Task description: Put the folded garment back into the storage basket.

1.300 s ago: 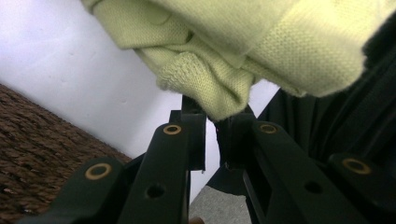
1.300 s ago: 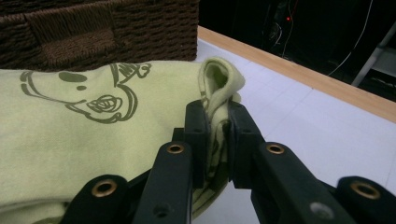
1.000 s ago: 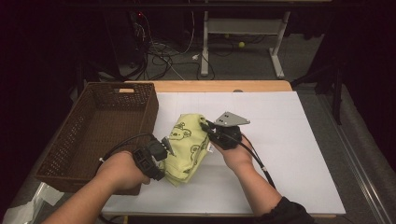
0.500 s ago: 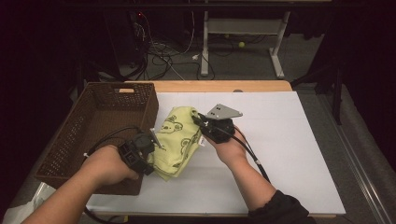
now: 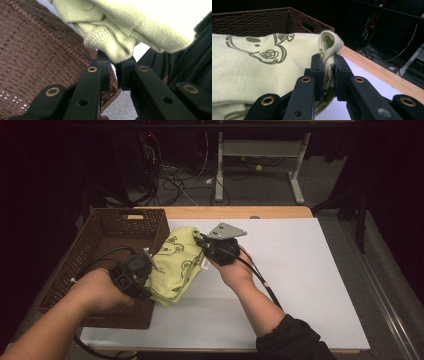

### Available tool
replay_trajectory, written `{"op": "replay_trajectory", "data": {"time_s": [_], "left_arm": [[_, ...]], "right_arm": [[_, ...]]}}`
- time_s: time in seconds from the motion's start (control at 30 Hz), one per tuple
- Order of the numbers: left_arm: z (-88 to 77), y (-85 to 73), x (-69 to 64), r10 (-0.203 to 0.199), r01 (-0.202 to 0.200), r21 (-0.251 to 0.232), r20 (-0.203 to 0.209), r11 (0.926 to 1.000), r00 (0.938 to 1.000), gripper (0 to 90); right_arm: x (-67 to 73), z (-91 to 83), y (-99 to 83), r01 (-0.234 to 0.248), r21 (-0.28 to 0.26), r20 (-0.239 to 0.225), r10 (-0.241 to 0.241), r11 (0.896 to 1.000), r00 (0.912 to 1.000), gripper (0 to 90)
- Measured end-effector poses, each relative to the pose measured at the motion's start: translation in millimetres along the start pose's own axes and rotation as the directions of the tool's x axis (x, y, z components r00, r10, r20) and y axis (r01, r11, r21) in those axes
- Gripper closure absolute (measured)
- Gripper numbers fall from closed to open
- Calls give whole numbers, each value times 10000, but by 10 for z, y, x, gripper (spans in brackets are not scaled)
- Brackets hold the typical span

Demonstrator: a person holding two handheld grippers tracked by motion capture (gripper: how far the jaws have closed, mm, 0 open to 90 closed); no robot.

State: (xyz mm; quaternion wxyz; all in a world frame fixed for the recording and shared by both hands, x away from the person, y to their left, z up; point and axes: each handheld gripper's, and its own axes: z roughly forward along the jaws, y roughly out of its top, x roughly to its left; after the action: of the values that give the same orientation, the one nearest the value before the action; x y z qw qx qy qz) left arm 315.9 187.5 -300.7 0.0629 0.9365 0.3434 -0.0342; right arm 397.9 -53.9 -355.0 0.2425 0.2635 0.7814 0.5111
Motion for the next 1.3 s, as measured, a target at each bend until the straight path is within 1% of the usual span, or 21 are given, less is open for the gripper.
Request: {"op": "replay_trajectory", "data": {"time_s": [0.13,0.2,0.37,0.4,0.43,0.57,0.63,0.67,0.73,0.77,0.83,0.9,0.93,0.97,1.03,1.1,1.23,1.27,1.3], "left_arm": [[-33,-40,24,-94,93,-80,-57,9999,9999,792],[-54,-93,54,-207,205,-177,-79,9996,9998,792],[-74,-213,100,-399,396,-155,-164,9991,9991,792],[-74,-213,100,-399,396,-155,-164,9991,9991,792],[-93,-264,116,-493,490,-150,-203,9987,9986,792],[-129,-347,162,-649,646,-100,-310,9979,9974,792],[-135,-364,172,-688,685,-108,-328,9976,9971,792],[-144,-402,193,-733,728,-168,-339,9972,9967,792],[-155,-446,221,-863,851,-309,-397,9959,9955,792],[-155,-446,221,-863,851,-309,-397,9959,9955,792],[-168,-520,265,-980,962,-472,-383,9942,9944,792],[-172,-568,293,-1072,1052,-498,-378,9932,9935,792],[-172,-568,293,-1072,1052,-498,-378,9932,9935,792],[-169,-614,321,-1170,1150,-519,-381,9920,9924,792],[-164,-655,345,-1254,1234,-483,-426,9912,9912,792],[-157,-696,369,-1311,1291,-484,-418,9905,9905,792],[-140,-778,427,-1499,1469,-601,-491,9873,9875,792],[-140,-778,427,-1499,1469,-601,-491,9873,9875,792],[-134,-811,452,-1581,1543,-686,-540,9856,9859,792]], "right_arm": [[19,34,59,7,-40,-39,-7,10000,10000,815],[46,63,113,53,-90,-80,-54,9999,10000,815],[137,168,155,110,-117,-226,-112,9999,9997,815],[156,190,166,111,-130,-254,-114,9999,9996,815],[174,210,178,116,-138,-315,-121,9998,9994,815],[247,283,235,162,-244,-429,-172,9996,9989,815],[262,301,247,167,-230,-460,-178,9996,9988,815],[284,337,271,217,-194,-515,-227,9996,9984,815],[307,379,297,237,-187,-527,-247,9995,9983,815],[316,399,314,257,-168,-547,-266,9995,9981,815],[337,433,349,276,-152,-613,-285,9995,9977,815],[364,469,384,336,-188,-662,-348,9993,9972,815],[381,493,401,350,-200,-701,-363,9992,9969,815],[398,517,414,376,-212,-717,-391,9991,9967,815],[439,566,434,454,-150,-802,-465,9989,9957,815],[486,620,443,506,-149,-790,-516,9986,9955,815],[535,718,458,622,-47,-932,-624,9981,9937,814],[535,718,458,622,-47,-932,-624,9981,9937,814],[560,776,461,663,1,-940,-660,9978,9934,814]]}}
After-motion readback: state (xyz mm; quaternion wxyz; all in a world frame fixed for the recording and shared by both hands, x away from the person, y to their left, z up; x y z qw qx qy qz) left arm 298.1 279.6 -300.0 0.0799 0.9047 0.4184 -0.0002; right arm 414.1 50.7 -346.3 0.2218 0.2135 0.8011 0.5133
